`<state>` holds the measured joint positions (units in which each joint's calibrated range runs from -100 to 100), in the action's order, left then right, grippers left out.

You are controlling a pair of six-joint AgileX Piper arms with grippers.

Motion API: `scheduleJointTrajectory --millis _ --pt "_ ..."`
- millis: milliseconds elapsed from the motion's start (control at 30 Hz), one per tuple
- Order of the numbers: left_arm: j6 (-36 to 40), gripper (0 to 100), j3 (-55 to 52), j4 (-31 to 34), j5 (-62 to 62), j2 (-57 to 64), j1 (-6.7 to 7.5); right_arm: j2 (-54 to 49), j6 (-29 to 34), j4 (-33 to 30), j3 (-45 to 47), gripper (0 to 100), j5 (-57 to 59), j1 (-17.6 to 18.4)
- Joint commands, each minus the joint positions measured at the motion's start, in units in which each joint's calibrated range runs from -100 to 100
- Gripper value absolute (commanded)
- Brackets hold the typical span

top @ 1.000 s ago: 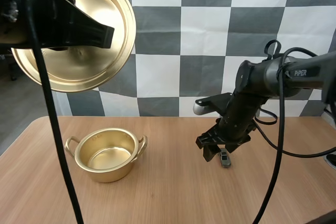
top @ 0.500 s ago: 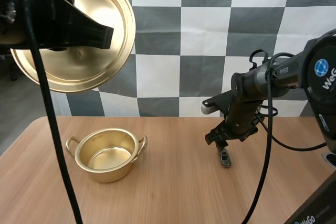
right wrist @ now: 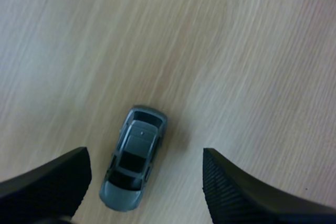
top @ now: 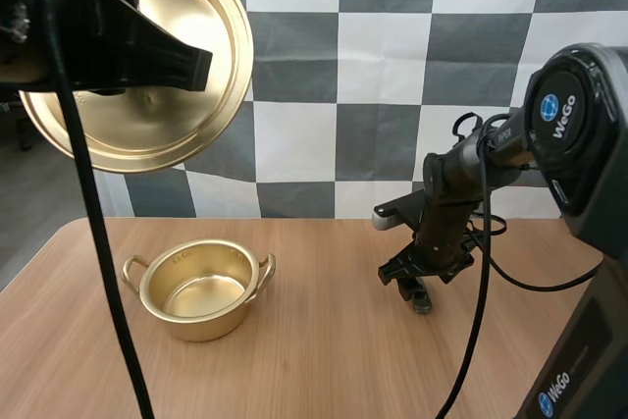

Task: Open the pot, put the car inside, and close it

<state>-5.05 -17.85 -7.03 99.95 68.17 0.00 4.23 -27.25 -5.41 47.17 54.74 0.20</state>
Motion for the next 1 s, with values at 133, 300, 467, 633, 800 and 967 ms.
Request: scheduleJointTrajectory --millis 133,300,467,633,800,967 --pt "0.06 0 0.0 0.05 0.05 0.06 0.0 2.15 0.01 -0.03 0.0 100 -2.6 0.05" --pt "0.06 0 -0.27 0.05 0.05 0.04 0.0 4.19 -0.57 -0.47 0.0 100 -4.23 0.05" --pt "0.06 0 -0.39 0.05 0.05 0.04 0.0 5.9 -1.45 -0.34 0.0 42 -4.61 0.05" --pt "0.06 0 -0.39 0.05 0.05 0.04 0.0 6.02 -0.68 0.01 0.0 0 -3.36 0.05" --pt "0.06 0 -0.39 0.05 0.05 0.04 0.0 6.02 -0.68 -0.1 0.0 0 -3.36 0.05" --pt "0.06 0 -0.39 0.05 0.05 0.04 0.0 3.35 -0.68 0.43 -1.68 0 -1.12 0.05"
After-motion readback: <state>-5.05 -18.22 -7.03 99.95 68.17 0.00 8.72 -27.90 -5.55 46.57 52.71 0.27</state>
